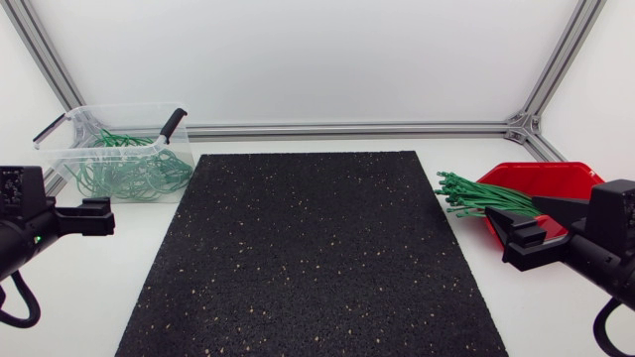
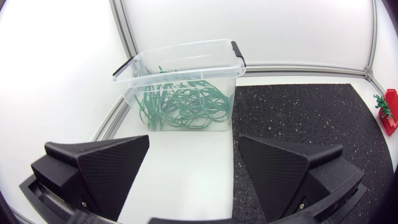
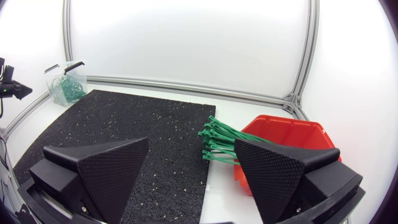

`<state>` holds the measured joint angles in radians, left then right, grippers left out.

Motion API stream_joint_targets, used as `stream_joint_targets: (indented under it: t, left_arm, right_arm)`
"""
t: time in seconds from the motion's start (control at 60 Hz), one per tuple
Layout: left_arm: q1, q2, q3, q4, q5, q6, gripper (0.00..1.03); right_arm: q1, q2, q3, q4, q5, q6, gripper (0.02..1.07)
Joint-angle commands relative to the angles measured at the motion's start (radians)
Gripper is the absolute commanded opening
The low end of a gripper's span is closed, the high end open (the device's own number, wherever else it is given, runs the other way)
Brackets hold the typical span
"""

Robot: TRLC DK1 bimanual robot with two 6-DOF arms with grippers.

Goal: Take a green cable tie from the red box, thread the tail through the head to close it, then place it in the transparent bin on the left.

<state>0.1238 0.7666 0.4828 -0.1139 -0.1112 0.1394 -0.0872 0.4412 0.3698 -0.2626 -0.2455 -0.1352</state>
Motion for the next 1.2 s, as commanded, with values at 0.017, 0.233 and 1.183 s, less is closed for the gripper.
stream_joint_targets:
  t: [0.017, 0.233, 1.183]
  left_arm:
    - [0.0, -0.066, -0.076, 0.026, 0.005, 0.003, 1.0]
    - [0.007, -0.21, -0.181, 0.045, 0.005, 0.002, 1.0]
    - [-0.108, -0.705, -0.45, 0.105, 0.098, -0.122, 1.0]
  right_arm:
    - [0.008, -0.052, -0.059, 0.033, 0.028, 0.012, 1.02]
    - [0.03, -0.162, -0.147, 0.098, 0.09, 0.046, 1.02]
    - [0.087, -0.441, -0.37, 0.263, 0.245, 0.135, 1.02]
